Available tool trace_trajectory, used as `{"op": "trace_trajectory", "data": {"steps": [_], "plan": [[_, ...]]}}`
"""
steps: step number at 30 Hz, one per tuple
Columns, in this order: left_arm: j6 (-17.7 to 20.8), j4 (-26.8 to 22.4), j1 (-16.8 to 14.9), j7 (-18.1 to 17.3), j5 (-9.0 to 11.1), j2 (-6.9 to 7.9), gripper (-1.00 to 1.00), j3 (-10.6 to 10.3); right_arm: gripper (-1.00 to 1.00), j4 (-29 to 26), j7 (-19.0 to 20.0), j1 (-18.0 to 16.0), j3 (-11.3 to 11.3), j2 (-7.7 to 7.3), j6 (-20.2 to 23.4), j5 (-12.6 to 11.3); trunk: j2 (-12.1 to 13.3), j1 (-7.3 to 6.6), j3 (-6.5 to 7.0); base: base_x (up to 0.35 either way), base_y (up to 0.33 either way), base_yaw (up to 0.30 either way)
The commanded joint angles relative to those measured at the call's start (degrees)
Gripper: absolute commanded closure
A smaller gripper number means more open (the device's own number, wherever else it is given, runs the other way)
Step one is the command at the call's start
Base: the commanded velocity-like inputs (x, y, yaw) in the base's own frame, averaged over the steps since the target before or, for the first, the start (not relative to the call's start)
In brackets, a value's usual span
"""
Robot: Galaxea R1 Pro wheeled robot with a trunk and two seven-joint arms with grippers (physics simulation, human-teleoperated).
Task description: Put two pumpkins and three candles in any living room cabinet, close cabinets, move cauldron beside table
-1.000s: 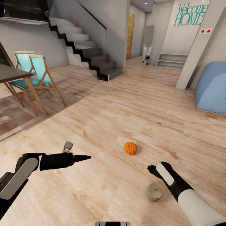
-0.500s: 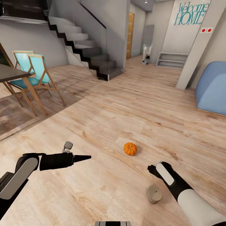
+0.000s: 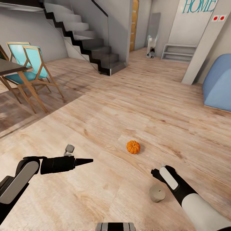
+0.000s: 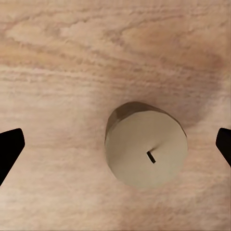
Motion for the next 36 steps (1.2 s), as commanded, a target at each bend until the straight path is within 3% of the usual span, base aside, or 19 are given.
{"op": "trace_trajectory", "data": {"steps": [1,28,36], "plan": [[0.1,0.0,-0.05,-0.35,-0.2,0.03,-1.0,-0.04,-1.0,-0.09,-0.44,-0.04,0.35,-0.05,-0.01,-0.39,-0.04,0.01,-0.28,0.0,0.0,0.0],[0.1,-0.06,-0.05,-0.36,-0.29,0.03,-1.0,-0.04,-1.0,0.22,-0.44,-0.11,0.11,-0.06,-2.54,-0.41,-0.4,0.71,-6.26,0.0,0.0,0.0],[0.1,-0.06,-0.05,-0.4,-0.29,0.03,-1.0,-0.04,-1.0,0.26,-0.44,-0.12,0.18,0.02,-2.87,-0.39,-0.4,0.71,-6.26,0.0,0.0,0.0]]}}
